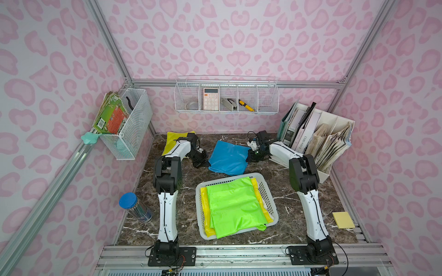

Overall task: Put the folded raincoat in the basket
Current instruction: Move the raincoat to the center of the board.

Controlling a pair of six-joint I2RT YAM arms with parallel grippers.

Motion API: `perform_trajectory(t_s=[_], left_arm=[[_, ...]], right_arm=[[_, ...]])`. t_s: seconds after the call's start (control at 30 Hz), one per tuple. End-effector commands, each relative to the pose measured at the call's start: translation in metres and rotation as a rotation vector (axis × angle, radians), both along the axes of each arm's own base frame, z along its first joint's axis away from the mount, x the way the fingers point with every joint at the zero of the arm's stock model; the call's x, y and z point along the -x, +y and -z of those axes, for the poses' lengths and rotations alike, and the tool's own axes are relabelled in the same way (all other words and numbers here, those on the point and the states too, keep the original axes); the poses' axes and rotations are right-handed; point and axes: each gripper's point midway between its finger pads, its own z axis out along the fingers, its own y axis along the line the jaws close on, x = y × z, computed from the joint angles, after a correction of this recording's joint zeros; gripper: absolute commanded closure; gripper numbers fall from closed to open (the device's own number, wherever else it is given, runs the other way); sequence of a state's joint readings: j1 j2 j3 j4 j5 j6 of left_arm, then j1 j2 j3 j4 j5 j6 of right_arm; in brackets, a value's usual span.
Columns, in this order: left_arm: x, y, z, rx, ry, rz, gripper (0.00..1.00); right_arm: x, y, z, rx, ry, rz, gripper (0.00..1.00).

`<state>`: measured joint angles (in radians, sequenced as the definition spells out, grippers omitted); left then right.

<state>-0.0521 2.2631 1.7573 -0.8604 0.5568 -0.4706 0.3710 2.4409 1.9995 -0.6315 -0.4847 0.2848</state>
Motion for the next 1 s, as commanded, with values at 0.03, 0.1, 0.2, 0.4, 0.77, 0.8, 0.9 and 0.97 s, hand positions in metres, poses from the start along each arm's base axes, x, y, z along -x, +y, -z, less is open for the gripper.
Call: perform_trajectory(t_s=[0.03, 0.1, 0.2, 0.4, 0.77, 0.8, 0.9, 0.97], left_arm=[[0.049, 0.026, 0.016, -0.092, 0.103, -0.116, 0.95], [0.077, 0.022, 0.019, -0.071, 0.131, -0.117, 0.93], [0.094, 0.021, 0.011, -0.060, 0.129, -0.121, 0.74], [0.085, 0.034, -0.005, -0.143, 0.122, -0.124, 0.62], [0.079, 0.046, -0.018, -0.203, 0.102, -0.136, 0.61], [0.080, 0.045, -0.017, -0.200, 0.106, -0.134, 0.61], [0.085, 0.047, -0.015, -0.215, 0.114, -0.133, 0.61], [0.086, 0.053, -0.018, -0.244, 0.111, -0.138, 0.62]], right_arm=[[-0.006, 0.001, 0.005, -0.001, 0.033, 0.028, 0.92], [-0.012, 0.007, 0.004, -0.028, 0.039, 0.029, 0.81], [-0.019, 0.011, -0.001, -0.052, 0.031, 0.044, 0.53], [-0.013, 0.029, -0.014, -0.185, 0.046, 0.011, 0.45], [0.015, 0.003, -0.024, -0.117, 0.045, 0.072, 0.37], [0.019, 0.003, -0.025, -0.119, 0.054, 0.071, 0.37], [0.030, 0.006, -0.022, -0.120, 0.097, 0.058, 0.37], [0.035, 0.013, -0.019, -0.136, 0.110, 0.037, 0.38]])
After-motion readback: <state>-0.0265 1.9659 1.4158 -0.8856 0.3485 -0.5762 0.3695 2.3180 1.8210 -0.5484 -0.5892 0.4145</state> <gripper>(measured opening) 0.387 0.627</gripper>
